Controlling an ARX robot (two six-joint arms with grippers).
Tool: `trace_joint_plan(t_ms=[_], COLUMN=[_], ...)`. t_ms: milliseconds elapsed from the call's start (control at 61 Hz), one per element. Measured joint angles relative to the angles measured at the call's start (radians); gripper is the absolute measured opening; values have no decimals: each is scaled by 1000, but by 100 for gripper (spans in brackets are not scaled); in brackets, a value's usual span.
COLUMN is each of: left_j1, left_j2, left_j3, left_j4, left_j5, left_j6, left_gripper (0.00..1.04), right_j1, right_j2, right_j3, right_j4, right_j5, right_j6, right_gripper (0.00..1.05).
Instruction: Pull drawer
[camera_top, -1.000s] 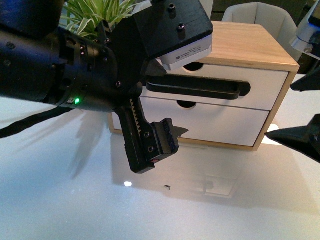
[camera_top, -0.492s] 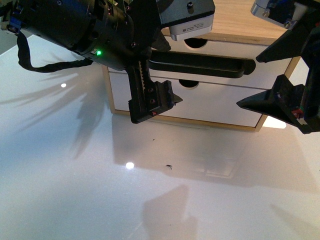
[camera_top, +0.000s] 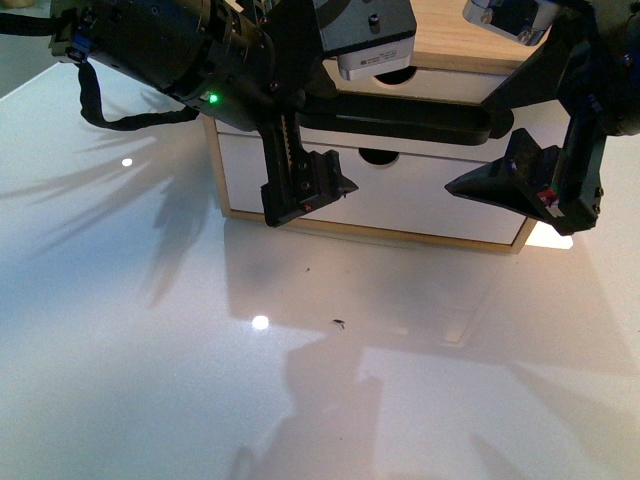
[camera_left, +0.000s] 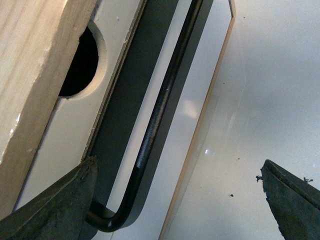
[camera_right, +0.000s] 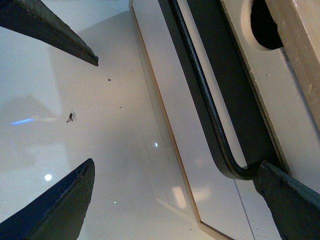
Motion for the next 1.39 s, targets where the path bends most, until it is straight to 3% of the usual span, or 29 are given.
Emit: trace_joint_plan(t_ms=[623,1049,1393], left_j1=[10,18,16], left_j2=[50,61,43], left_j3=[28,31,31], left_j4=[-15,-3,-113], left_j5=[22,41,80], left_j6=[14,15,88], left_gripper=[97,97,97], right_j1=[4,22,21], right_j2=[101,157,154], right_j3=[74,95,100], right_j4=[15,14,-48], right_j5=[-25,11,-32], right_j6=[23,-39,-60], right_gripper=[96,96,96])
